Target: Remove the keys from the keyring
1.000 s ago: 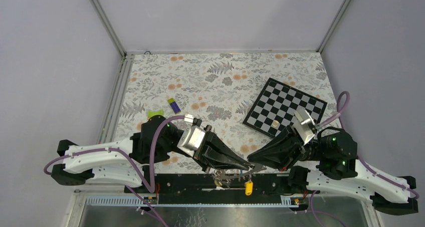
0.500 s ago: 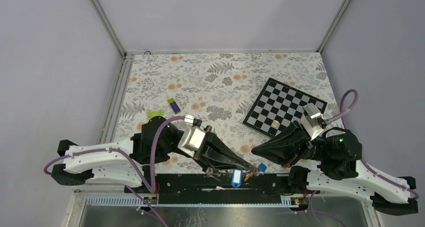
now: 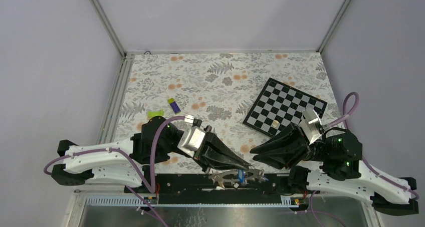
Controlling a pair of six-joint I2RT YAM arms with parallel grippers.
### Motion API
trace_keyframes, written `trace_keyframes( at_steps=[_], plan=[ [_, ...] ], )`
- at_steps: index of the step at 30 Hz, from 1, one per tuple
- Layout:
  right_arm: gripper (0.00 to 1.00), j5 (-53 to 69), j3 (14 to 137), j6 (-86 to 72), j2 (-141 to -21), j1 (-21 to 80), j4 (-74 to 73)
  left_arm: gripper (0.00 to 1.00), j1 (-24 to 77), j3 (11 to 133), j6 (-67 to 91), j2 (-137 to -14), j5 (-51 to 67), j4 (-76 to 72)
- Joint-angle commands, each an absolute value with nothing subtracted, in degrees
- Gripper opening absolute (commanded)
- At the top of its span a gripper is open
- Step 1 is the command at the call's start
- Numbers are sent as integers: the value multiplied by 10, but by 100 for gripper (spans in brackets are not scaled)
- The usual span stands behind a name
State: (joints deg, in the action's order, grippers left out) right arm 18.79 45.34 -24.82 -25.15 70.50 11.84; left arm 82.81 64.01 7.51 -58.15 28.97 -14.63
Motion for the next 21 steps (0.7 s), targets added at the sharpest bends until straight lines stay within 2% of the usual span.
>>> trace_keyframes(
  at_steps=[1,15,21],
  plan=[
    [33,236,489,-200,-260,704,84,0,829,647,79,-567,299,-194],
    [45,290,510,-181,-302,704,62,0,829,662,87,-583,332,-188],
    [47,312,510,-186,-315,704,70,0,829,674,88,-595,349,-183]
  ],
)
